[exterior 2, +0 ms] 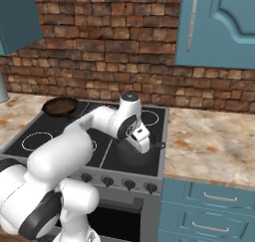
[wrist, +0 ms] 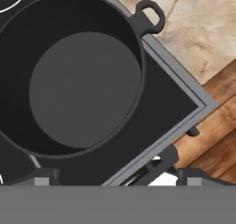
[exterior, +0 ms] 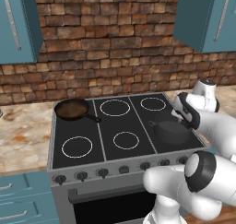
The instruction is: Move the pot and pan from the stove into the sink.
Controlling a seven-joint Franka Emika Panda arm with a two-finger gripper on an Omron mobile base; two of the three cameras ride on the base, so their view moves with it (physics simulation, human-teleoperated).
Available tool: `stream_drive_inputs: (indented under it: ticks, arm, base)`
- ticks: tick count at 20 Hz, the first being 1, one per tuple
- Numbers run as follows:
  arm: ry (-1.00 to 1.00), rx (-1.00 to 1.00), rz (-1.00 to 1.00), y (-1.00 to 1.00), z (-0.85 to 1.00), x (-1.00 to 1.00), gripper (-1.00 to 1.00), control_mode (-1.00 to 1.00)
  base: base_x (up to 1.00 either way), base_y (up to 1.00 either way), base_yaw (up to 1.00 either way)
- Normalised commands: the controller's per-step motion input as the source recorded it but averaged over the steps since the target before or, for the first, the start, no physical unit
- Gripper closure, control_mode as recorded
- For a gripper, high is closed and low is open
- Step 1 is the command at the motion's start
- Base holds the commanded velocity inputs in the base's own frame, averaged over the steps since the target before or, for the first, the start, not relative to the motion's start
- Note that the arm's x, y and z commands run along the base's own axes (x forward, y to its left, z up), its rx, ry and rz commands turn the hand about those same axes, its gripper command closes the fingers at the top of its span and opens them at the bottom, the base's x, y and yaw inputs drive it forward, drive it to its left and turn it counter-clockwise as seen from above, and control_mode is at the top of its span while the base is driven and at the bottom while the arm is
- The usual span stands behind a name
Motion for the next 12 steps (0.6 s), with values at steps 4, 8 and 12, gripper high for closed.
stream_drive_inputs:
  ticks: [4, 8, 12]
  arm:
    - [0.00, 0.00, -0.09, -0.10, -0.41, 0.17, -1.00, -1.00]
    - [0.00, 0.00, -0.09, -0.05, -0.30, 0.21, -1.00, -1.00]
    - [0.00, 0.00, -0.08, -0.04, -0.20, 0.22, -1.00, -1.00]
  base:
    - [0.00, 0.00, 0.00]
    - [0.00, 0.00, 0.00]
    - [0.00, 0.00, 0.00]
